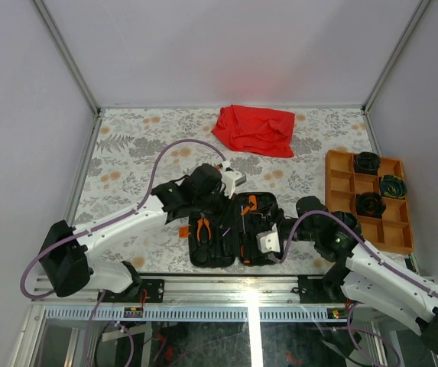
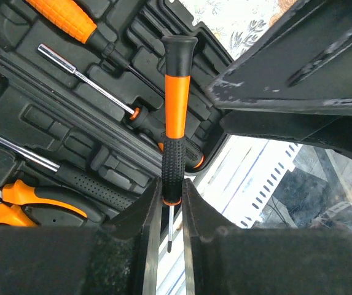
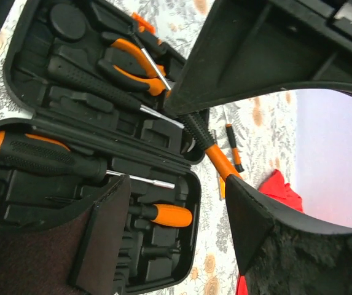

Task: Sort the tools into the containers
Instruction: Pick up the screwdriver from the center of the board.

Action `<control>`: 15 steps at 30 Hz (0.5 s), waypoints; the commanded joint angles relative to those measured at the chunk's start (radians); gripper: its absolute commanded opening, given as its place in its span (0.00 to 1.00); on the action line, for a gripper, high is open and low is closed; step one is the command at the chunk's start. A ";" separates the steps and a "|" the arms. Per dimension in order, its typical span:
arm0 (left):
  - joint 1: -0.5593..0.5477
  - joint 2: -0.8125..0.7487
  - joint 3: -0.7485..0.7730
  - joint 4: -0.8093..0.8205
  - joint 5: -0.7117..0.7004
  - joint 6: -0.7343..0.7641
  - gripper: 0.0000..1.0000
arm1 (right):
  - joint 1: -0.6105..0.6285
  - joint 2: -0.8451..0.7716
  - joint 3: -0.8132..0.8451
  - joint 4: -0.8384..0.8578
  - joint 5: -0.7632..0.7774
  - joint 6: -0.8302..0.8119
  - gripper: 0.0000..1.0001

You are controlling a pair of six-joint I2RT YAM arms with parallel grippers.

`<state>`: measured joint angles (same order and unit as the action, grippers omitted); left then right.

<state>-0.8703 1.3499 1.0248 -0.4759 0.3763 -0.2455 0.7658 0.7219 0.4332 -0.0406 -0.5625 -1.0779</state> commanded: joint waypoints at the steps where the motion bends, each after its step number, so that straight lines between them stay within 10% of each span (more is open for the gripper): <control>1: -0.014 0.005 0.037 -0.015 0.037 0.038 0.01 | 0.005 0.066 0.097 -0.061 -0.043 -0.127 0.68; 15: -0.058 0.057 0.048 -0.034 0.036 0.050 0.00 | 0.005 0.168 0.181 -0.194 -0.015 -0.222 0.55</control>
<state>-0.9157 1.4117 1.0359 -0.4980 0.3981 -0.2195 0.7658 0.8349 0.5240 -0.1223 -0.5697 -1.2312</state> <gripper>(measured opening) 0.134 0.591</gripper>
